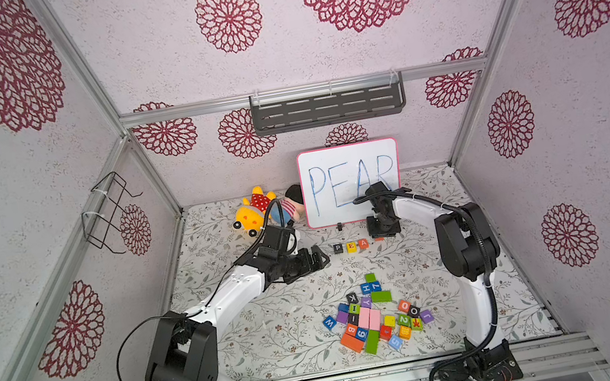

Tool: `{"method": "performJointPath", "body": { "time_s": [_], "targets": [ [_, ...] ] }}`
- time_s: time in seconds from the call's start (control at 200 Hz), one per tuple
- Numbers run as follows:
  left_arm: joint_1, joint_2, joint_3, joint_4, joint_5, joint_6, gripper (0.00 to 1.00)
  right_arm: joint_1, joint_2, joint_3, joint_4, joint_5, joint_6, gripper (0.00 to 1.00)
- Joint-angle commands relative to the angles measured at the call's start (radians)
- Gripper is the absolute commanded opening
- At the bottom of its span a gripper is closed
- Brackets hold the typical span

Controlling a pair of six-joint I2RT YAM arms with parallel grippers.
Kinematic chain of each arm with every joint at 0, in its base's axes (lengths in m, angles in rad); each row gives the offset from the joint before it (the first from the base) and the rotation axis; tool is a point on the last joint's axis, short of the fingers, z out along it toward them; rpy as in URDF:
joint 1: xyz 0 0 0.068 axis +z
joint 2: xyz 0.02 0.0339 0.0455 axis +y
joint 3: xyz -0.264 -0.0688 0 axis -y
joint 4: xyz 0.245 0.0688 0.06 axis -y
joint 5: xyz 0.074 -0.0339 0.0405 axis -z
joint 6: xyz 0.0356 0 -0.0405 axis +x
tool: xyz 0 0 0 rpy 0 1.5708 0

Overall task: Spell the uppercase word “pear” with letter blocks
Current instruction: Place the letter block at the center of the board.

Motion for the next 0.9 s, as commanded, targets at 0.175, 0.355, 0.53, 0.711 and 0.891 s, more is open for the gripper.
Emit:
{"method": "performJointPath", "body": {
  "time_s": [0.175, 0.355, 0.53, 0.711, 0.891],
  "targets": [
    [0.008, 0.006, 0.015, 0.005, 0.008, 0.018, 0.98, 0.000, 0.016, 0.040, -0.047, -0.052, -0.058, 0.34],
    [0.007, -0.002, 0.002, 0.012, 0.008, 0.012, 0.98, 0.002, 0.032, 0.057, -0.060, -0.055, -0.074, 0.35],
    [0.007, -0.007, -0.004, 0.014, 0.007, 0.009, 0.98, 0.009, 0.043, 0.058, -0.060, -0.061, -0.081, 0.35],
    [0.007, -0.012, -0.009, 0.017, 0.005, 0.009, 0.98, 0.020, 0.054, 0.059, -0.062, -0.064, -0.082, 0.36],
    [0.007, -0.016, -0.014, 0.018, 0.005, 0.007, 0.98, 0.022, 0.062, 0.060, -0.071, -0.045, -0.083, 0.38]
  ]
}}
